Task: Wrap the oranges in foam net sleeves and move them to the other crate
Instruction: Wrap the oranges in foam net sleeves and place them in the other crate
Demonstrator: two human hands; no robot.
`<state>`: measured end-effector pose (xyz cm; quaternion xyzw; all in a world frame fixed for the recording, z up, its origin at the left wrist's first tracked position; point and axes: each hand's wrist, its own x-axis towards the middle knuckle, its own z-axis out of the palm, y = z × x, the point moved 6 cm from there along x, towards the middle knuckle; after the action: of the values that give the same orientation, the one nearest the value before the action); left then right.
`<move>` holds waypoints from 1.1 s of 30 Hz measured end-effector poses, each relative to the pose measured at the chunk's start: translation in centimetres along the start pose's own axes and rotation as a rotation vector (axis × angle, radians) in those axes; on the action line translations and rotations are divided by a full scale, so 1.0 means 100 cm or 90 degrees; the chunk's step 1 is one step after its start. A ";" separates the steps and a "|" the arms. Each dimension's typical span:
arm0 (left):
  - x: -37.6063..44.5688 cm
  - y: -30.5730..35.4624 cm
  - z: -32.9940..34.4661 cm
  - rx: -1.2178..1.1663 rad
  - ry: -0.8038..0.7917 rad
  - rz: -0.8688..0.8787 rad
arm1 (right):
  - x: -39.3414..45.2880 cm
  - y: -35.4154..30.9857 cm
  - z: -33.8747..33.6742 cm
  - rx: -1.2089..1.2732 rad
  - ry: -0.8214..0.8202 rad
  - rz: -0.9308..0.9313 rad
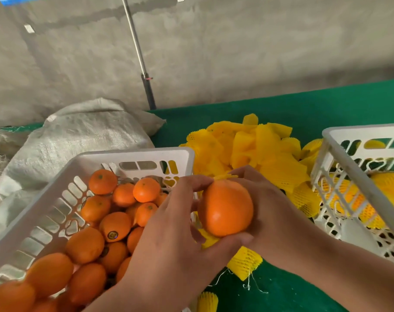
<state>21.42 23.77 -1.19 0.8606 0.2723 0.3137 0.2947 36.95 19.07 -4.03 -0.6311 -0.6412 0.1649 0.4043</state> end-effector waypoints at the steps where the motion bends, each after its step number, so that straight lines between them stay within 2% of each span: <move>1: 0.000 0.000 0.000 0.046 -0.003 0.020 | 0.000 0.000 0.000 -0.026 -0.002 0.006; 8: 0.004 -0.015 -0.004 0.132 0.021 0.021 | 0.000 0.002 0.001 -0.091 0.007 0.047; 12: 0.006 -0.015 -0.003 0.142 0.008 0.040 | -0.001 0.000 0.003 -0.114 -0.021 0.041; 23: 0.008 -0.009 -0.002 0.042 -0.024 0.066 | -0.001 -0.007 -0.001 -0.099 0.002 0.013; 27: 0.004 -0.015 -0.003 -0.041 -0.002 0.012 | -0.001 -0.009 -0.002 -0.101 0.004 0.018; 33: 0.005 -0.007 -0.005 0.100 0.042 0.065 | -0.003 -0.014 -0.002 -0.128 0.001 0.014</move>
<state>21.22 24.75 -1.14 0.8829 0.2617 0.3343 0.2004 36.10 18.51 -2.97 -0.6759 -0.6470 0.1035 0.3375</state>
